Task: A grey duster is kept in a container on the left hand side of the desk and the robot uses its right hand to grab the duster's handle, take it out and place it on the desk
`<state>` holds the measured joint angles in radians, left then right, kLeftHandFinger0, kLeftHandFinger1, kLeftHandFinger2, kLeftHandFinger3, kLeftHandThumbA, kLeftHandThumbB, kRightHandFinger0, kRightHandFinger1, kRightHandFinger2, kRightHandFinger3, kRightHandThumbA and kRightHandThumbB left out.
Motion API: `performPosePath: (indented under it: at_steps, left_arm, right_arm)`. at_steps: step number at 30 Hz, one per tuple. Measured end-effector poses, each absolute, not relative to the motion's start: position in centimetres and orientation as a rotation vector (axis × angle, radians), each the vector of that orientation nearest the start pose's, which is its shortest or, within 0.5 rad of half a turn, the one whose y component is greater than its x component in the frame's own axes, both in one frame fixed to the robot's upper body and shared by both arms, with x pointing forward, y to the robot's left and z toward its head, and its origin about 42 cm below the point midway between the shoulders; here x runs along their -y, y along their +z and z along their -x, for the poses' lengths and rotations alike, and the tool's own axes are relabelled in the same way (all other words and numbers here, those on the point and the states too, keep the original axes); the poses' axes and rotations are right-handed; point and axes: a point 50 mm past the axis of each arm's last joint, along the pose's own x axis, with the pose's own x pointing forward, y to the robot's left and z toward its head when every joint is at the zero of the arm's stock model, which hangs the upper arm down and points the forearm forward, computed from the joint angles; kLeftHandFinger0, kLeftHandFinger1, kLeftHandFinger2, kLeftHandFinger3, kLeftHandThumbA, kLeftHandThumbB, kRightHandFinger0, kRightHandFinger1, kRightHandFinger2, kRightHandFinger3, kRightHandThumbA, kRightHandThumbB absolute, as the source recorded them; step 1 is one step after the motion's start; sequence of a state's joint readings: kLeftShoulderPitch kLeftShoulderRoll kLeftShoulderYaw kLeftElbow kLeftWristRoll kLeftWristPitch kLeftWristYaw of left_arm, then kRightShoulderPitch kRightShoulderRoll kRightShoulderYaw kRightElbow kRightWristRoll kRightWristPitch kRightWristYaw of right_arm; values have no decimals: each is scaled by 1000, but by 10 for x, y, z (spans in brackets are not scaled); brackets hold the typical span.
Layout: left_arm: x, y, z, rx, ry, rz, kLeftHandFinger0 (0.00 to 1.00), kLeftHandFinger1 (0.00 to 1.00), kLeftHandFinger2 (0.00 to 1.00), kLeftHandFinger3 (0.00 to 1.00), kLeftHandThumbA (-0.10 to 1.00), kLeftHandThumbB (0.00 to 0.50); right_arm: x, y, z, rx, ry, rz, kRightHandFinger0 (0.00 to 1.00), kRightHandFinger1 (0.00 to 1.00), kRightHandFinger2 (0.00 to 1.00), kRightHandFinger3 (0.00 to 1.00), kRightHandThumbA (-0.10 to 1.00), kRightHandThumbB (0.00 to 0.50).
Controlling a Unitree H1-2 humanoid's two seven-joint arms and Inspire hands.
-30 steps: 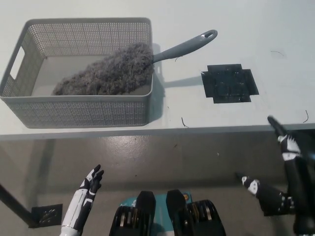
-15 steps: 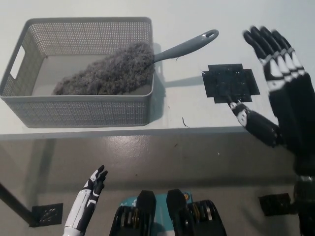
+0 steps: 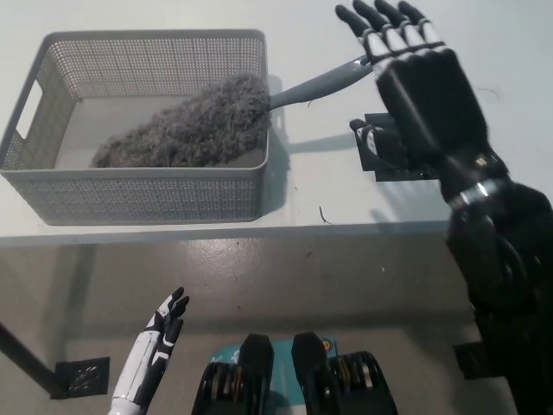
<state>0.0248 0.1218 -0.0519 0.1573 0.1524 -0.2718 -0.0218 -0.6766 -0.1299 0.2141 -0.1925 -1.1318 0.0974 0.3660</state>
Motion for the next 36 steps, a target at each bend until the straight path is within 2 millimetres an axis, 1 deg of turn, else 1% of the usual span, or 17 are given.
performPosePath:
  at_steps: [2, 3, 4, 5, 8, 13, 19, 21, 23, 26, 31, 33, 34, 36]
  left_arm:
    - [-237, 64, -269, 91, -111, -269, 1000, 1000, 1000, 1000, 1000, 31]
    - [-237, 65, -270, 99, -112, -270, 1000, 1000, 1000, 1000, 1000, 31]
    - [-237, 65, -270, 100, -112, -270, 1000, 1000, 1000, 1000, 1000, 28]
    - [-237, 66, -270, 107, -113, -270, 1000, 1000, 1000, 1000, 1000, 25]
    - [-237, 67, -270, 114, -115, -271, 1000, 1000, 1000, 1000, 1000, 23]
    - [-237, 68, -272, 122, -117, -273, 1000, 1000, 1000, 1000, 1000, 22]
    - [-237, 69, -272, 129, -120, -281, 1000, 1000, 1000, 1000, 1000, 25]
    - [-238, 69, -273, 133, -121, -285, 1000, 1000, 1000, 1000, 1000, 16]
    - [-238, 69, -273, 135, -122, -289, 1000, 1000, 1000, 1000, 1000, 17]
    - [-239, 70, -273, 137, -123, -293, 1000, 1000, 1000, 1000, 1000, 36]
    - [-240, 70, -273, 137, -124, -295, 1000, 1000, 1000, 1000, 1000, 24]
    - [-240, 70, -273, 137, -124, -295, 1000, 1000, 1000, 1000, 1000, 33]
    - [-240, 70, -273, 137, -124, -295, 1000, 1000, 1000, 1000, 1000, 21]
    - [-240, 70, -273, 137, -124, -295, 1000, 1000, 1000, 1000, 1000, 21]
  right_arm:
    - [125, 350, -409, 612, 89, 1346, 1000, 1000, 1000, 1000, 889, 500]
    - [124, 344, -416, 569, 98, 1363, 1000, 1000, 1000, 1000, 892, 500]
    - [124, 343, -416, 566, 99, 1365, 1000, 1000, 1000, 1000, 914, 500]
    - [121, 334, -426, 513, 115, 1385, 1000, 1000, 1000, 1000, 928, 500]
    - [119, 324, -437, 450, 131, 1410, 1000, 1000, 1000, 1000, 950, 500]
    - [110, 316, -449, 396, 154, 1441, 1000, 1000, 1000, 1000, 1000, 500]
    - [91, 323, -458, 394, 160, 1452, 1000, 1000, 1000, 1000, 1000, 500]
    - [87, 326, -458, 402, 156, 1453, 1000, 1000, 1000, 1000, 1000, 500]
    - [84, 330, -458, 409, 152, 1455, 1000, 1000, 1000, 1000, 1000, 500]
    - [80, 336, -456, 429, 142, 1459, 1000, 1000, 1000, 1000, 1000, 500]
    - [72, 353, -452, 475, 115, 1456, 1000, 1000, 1000, 1000, 984, 500]
    - [69, 356, -453, 483, 113, 1455, 1000, 1000, 1000, 1000, 973, 500]
    - [68, 357, -453, 482, 113, 1456, 1000, 1000, 1000, 1000, 970, 500]
    - [67, 357, -459, 468, 118, 1464, 1000, 1000, 1000, 1000, 959, 500]
